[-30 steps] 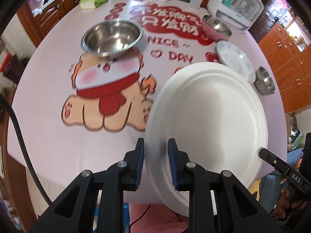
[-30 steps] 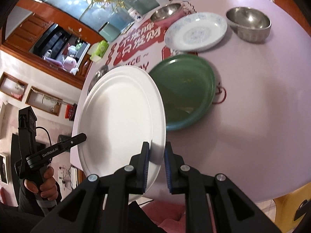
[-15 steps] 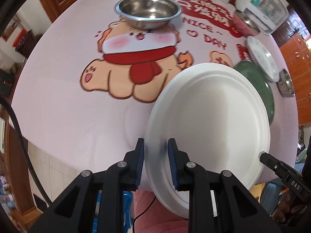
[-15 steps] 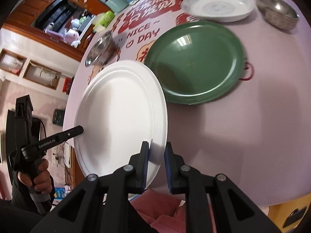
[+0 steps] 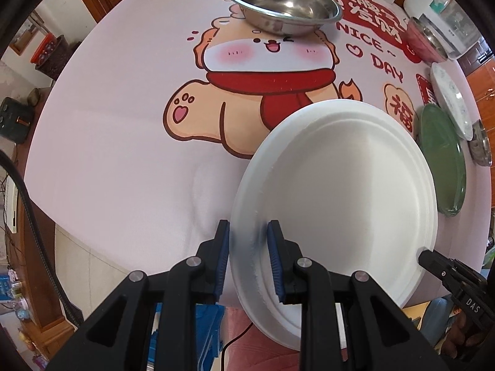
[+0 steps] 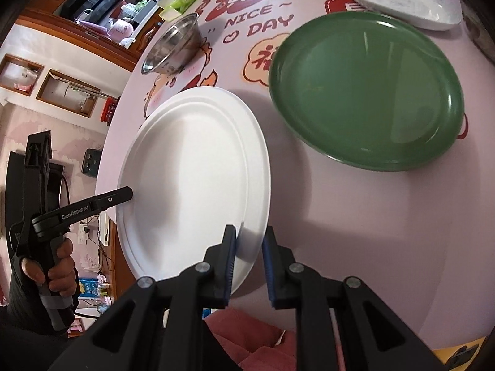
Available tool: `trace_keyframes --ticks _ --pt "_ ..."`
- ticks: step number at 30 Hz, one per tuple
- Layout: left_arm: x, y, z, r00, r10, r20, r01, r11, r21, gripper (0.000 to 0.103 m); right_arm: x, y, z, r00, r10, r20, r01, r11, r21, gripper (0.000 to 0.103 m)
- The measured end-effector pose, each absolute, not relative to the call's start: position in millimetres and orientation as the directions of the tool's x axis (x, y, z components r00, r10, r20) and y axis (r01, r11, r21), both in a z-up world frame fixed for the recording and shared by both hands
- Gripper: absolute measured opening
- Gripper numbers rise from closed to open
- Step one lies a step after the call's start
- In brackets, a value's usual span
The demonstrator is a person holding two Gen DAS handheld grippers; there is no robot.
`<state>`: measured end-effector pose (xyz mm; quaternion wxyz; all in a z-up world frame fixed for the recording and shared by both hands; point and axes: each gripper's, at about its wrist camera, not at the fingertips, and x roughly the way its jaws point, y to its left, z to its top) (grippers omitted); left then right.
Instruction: Organize plates and bowls
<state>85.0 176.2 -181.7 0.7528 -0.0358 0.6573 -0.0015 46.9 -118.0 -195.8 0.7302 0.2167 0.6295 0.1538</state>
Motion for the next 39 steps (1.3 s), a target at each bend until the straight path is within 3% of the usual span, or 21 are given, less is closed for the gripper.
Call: trace_keyframes --ticks 23,30,39 --pt "100.4 154.8 -200.2 0.109 -0.049 -0.993 -0.006 0.999 -0.050 0.023 50.2 -132.0 -208.0 0.155 0.477 -0.865 0.112 0.861 0.495 0.019" --pt "97.9 153.6 -204.5 0.104 -0.042 -0.994 -0.013 0.999 -0.044 0.028 52.5 -129.1 -205.2 0.142 0.461 -0.876 0.088 0.875 0.476 0.019" --pt "101.1 147.3 -204.5 0.116 -0.039 -0.993 -0.014 0.999 -0.041 0.040 52.8 -127.7 -201.0 0.136 0.453 -0.881 0.053 0.885 0.464 0.036"
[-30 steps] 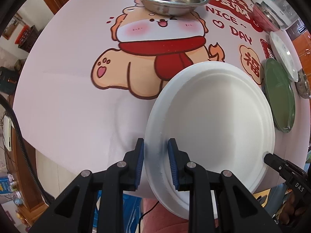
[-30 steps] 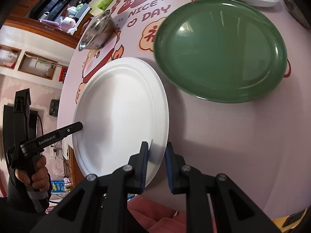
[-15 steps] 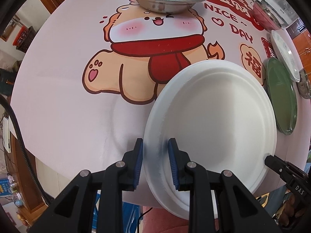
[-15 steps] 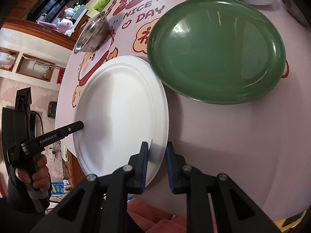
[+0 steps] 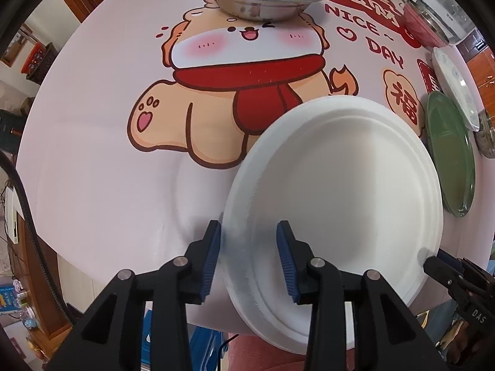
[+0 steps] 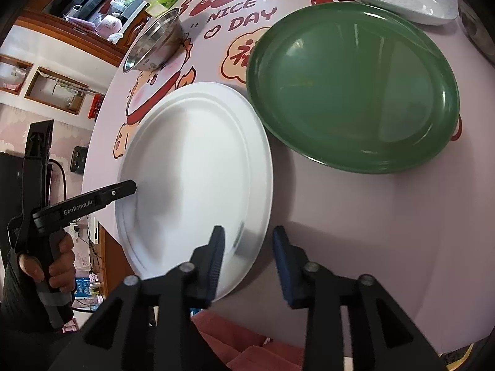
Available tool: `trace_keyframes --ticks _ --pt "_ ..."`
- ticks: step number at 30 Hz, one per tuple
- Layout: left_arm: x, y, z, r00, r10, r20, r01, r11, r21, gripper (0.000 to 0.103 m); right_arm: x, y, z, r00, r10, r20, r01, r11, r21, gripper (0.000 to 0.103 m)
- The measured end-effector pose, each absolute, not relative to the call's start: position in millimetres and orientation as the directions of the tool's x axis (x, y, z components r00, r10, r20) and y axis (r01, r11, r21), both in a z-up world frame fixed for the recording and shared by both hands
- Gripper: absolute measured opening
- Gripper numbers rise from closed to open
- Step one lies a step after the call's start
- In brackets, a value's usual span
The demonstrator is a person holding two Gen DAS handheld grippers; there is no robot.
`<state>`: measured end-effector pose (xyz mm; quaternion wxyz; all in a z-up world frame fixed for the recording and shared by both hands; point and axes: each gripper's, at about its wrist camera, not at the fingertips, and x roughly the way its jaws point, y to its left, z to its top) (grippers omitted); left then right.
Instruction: Organize plates and bowls
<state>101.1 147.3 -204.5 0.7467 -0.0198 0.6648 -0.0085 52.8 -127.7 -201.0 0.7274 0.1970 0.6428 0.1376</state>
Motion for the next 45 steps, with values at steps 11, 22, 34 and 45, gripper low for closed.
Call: trace_keyframes --ticks 11,22,34,45 --pt "102.4 141.0 -158.0 0.254 -0.077 -0.964 0.010 0.997 -0.077 0.061 49.4 -147.4 -185.3 0.197 0.441 -0.876 0.064 0.885 0.461 0.042" --pt "100.2 97.5 -95.9 0.397 -0.103 -0.912 0.083 0.994 -0.076 0.071 37.8 -190.8 -145.1 0.357 0.424 -0.833 0.113 0.865 0.489 0.042" --pt "96.9 20.2 -48.7 0.493 -0.139 -0.859 0.235 0.972 -0.022 0.080 19.7 -246.7 -106.3 0.503 0.318 -0.804 0.189 0.867 0.461 0.042" --pt "136.1 -29.6 -32.7 0.501 -0.212 -0.839 0.332 0.942 -0.040 0.080 25.2 -282.5 -91.1 0.580 0.201 -0.789 0.257 0.874 0.412 0.043"
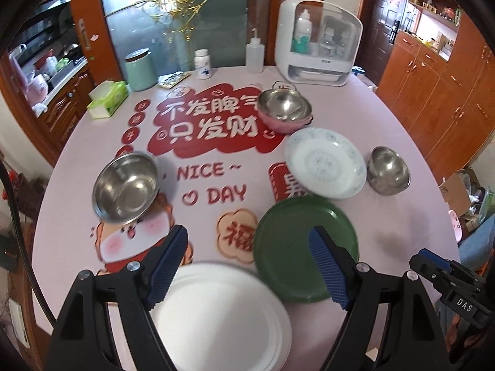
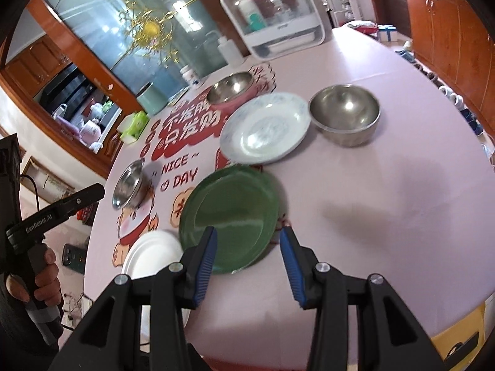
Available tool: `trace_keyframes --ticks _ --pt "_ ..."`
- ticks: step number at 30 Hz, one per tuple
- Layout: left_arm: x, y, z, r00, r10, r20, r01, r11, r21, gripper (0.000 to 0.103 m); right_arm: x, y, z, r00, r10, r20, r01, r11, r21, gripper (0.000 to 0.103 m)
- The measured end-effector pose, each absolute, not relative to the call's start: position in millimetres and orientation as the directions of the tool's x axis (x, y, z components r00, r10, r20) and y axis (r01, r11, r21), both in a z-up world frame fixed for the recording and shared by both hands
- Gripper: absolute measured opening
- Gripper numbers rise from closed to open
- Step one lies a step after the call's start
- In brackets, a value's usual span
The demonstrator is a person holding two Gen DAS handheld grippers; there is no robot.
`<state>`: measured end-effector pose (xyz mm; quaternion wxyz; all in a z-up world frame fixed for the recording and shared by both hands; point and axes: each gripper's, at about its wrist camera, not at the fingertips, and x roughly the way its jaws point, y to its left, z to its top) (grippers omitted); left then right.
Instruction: Organize plates and bowls
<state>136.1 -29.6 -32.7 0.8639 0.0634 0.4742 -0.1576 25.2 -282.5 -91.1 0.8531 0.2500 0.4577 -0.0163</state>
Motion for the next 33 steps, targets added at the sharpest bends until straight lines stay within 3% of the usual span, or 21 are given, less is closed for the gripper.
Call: trace_keyframes --ticks 11,33 --pt "202.9 -70.1 -48.3 0.447 -0.262 -0.856 0.386 0.919 -0.080 0.080 65.5 -302.7 -100.1 0.622 0.112 -0.775 0.281 0.892 0.354 0.043" --pt "305.0 -128.5 -162.0 0.281 -0.255 -0.925 0.371 0.918 -0.140 0.080 146.2 -322.8 -177.3 0.592 0.133 -0.795 0.327 0.862 0.387 0.043"
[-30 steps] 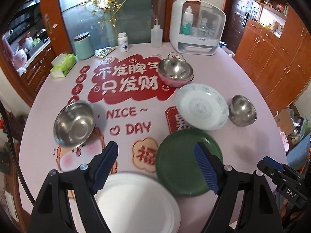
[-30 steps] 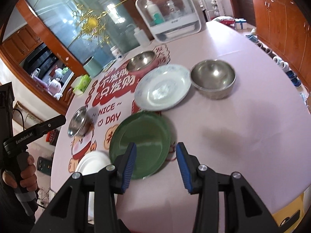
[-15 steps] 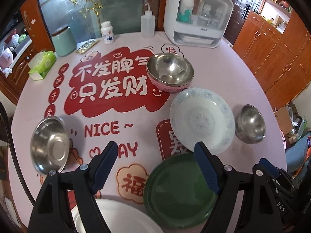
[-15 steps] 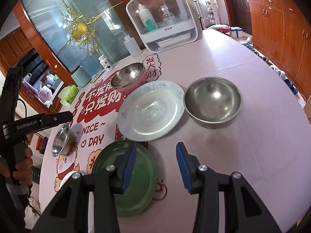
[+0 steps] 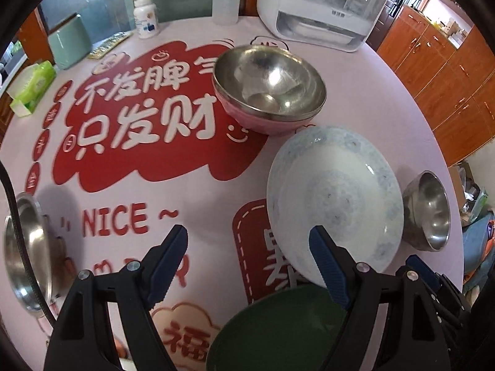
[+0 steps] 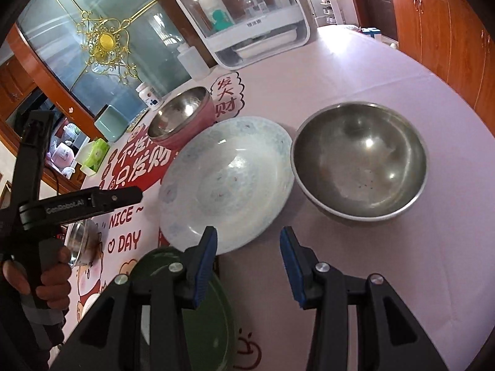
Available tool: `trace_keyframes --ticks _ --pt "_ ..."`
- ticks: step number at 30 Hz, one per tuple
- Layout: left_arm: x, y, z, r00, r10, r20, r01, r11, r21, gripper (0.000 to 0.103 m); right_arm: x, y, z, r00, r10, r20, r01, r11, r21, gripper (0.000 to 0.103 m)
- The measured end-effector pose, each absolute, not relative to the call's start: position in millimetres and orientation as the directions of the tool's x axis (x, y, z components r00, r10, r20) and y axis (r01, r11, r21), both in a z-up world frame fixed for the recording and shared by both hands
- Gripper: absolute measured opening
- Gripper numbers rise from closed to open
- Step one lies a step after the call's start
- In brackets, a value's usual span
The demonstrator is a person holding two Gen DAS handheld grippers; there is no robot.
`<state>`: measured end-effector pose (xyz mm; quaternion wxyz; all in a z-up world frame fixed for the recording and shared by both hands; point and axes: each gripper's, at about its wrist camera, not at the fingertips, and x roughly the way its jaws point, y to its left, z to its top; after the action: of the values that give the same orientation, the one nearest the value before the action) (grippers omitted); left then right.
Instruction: Organize plates and bowls
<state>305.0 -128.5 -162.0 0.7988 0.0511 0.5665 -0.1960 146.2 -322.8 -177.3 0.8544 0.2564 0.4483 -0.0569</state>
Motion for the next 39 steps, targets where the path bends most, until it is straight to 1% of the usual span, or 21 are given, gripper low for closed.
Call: trace_keyframes --ticks 8,10,12,14,16,17,19,25,26,28,30,33,37,39 --pt "316.2 -136.7 -190.0 0.239 -0.269 -0.933 0.381 0.910 -0.165 0.080 154.1 -330.4 -198.5 0.585 0.127 -0.801 0.349 0.852 0.390 0.042" --pt "317.8 -138.7 -195.7 0.231 -0.269 -0.935 0.387 0.907 -0.165 0.074 155.4 -331.7 -201.2 0.589 0.126 -0.799 0.353 0.849 0.394 0.042" --pt "319.3 -139.7 -199.8 0.223 -0.271 -0.936 0.388 0.906 -0.169 0.073 157.8 -332.8 -202.9 0.588 0.121 -0.800 0.357 0.849 0.390 0.042" --pt "318.7 -142.5 -203.2 0.213 -0.274 -0.938 0.394 0.902 -0.174 0.070 160.0 -335.0 -203.3 0.590 0.107 -0.800 0.369 0.846 0.384 0.040" --pt "319.1 -145.2 -207.6 0.204 -0.272 -0.940 0.401 0.900 -0.173 0.068 163.3 -337.7 -204.2 0.592 0.103 -0.799 0.375 0.843 0.386 0.034" --pt "319.9 -145.6 -209.8 0.199 -0.271 -0.942 0.402 0.899 -0.174 0.067 164.3 -338.4 -204.6 0.591 0.099 -0.800 0.377 0.843 0.383 0.033" --pt "320.1 -147.4 -212.6 0.195 -0.270 -0.943 0.403 0.899 -0.174 0.063 167.4 -339.9 -205.1 0.592 0.094 -0.800 0.376 0.846 0.378 0.027" --pt "317.7 -155.8 -215.3 0.202 -0.261 -0.944 0.411 0.898 -0.160 0.052 172.3 -344.8 -208.9 0.592 0.095 -0.800 0.398 0.829 0.393 0.018" --pt "317.4 -156.5 -215.4 0.204 -0.259 -0.944 0.411 0.898 -0.158 0.051 172.8 -345.0 -209.6 0.593 0.096 -0.800 0.399 0.827 0.395 0.018" --pt "317.8 -157.7 -215.2 0.195 -0.281 -0.940 0.411 0.893 -0.182 0.041 173.5 -345.2 -210.6 0.594 0.099 -0.799 0.401 0.824 0.400 0.018" --pt "318.7 -158.9 -214.4 0.187 -0.293 -0.937 0.412 0.890 -0.196 0.037 175.0 -345.5 -211.2 0.592 0.099 -0.800 0.401 0.825 0.399 0.018" --pt "318.0 -164.7 -213.9 0.185 -0.311 -0.932 0.434 0.877 -0.207 0.027 175.9 -345.2 -211.4 0.591 0.096 -0.801 0.400 0.828 0.394 0.018" --pt "316.7 -173.7 -214.7 0.180 -0.321 -0.930 0.451 0.867 -0.212 0.021 175.4 -346.2 -212.2 0.593 0.102 -0.799 0.399 0.825 0.401 0.018" --pt "314.2 -178.7 -214.5 0.191 -0.307 -0.932 0.454 0.870 -0.193 0.022 175.8 -347.1 -212.5 0.591 0.108 -0.799 0.400 0.821 0.407 0.017"
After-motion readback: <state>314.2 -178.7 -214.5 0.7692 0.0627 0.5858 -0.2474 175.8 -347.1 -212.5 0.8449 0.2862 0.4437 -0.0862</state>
